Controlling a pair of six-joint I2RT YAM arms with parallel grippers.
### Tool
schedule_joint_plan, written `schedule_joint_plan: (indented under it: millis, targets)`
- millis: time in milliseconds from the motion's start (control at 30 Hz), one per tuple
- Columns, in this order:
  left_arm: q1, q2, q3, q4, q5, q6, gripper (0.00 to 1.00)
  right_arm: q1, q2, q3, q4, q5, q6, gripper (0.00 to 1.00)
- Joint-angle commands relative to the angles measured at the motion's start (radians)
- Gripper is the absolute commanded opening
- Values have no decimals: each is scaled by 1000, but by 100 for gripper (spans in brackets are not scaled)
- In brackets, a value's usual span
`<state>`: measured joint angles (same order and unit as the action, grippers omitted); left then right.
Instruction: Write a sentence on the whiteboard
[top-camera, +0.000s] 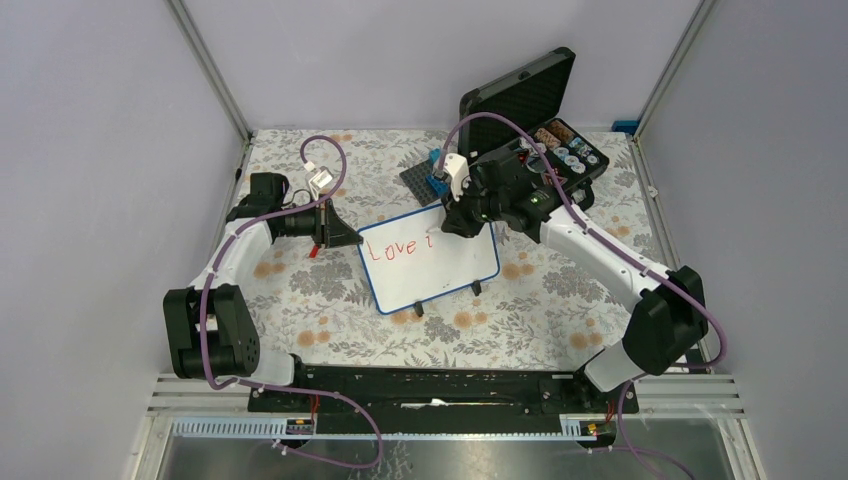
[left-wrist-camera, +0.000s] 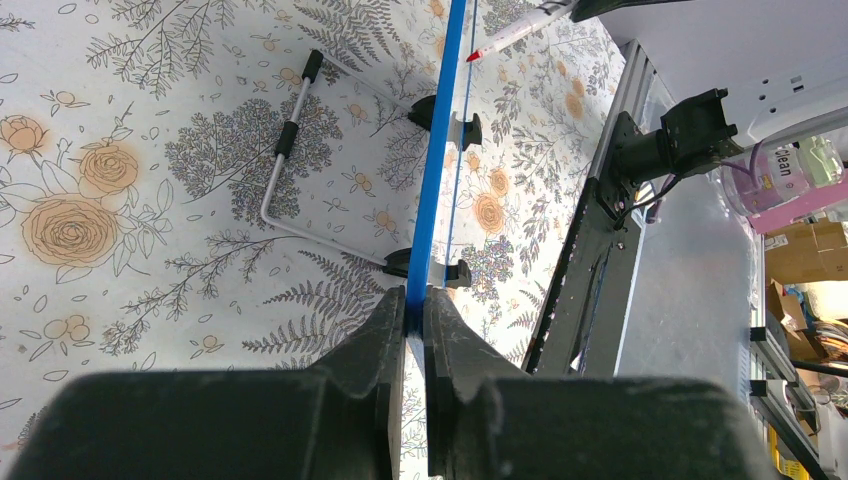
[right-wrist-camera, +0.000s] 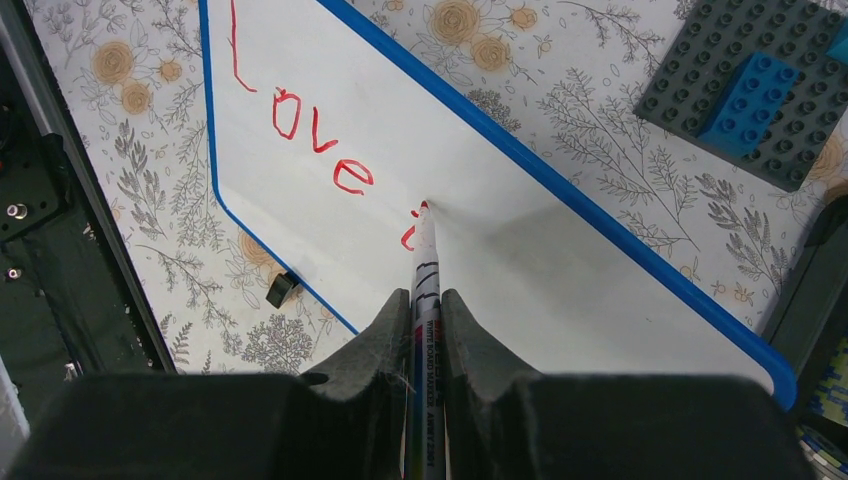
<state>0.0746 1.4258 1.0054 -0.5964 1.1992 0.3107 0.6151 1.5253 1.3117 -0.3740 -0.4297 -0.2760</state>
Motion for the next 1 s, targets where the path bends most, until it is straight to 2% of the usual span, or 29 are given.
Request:
schedule_joint_plan:
  millis: [0,967]
  targets:
    - [-2,-27,1,14,11,20,0,-2,13,39,22,0,0,0]
    - [-2,-36,2,14,2,16,0,-29,-78,1,-18,-14,-8,0]
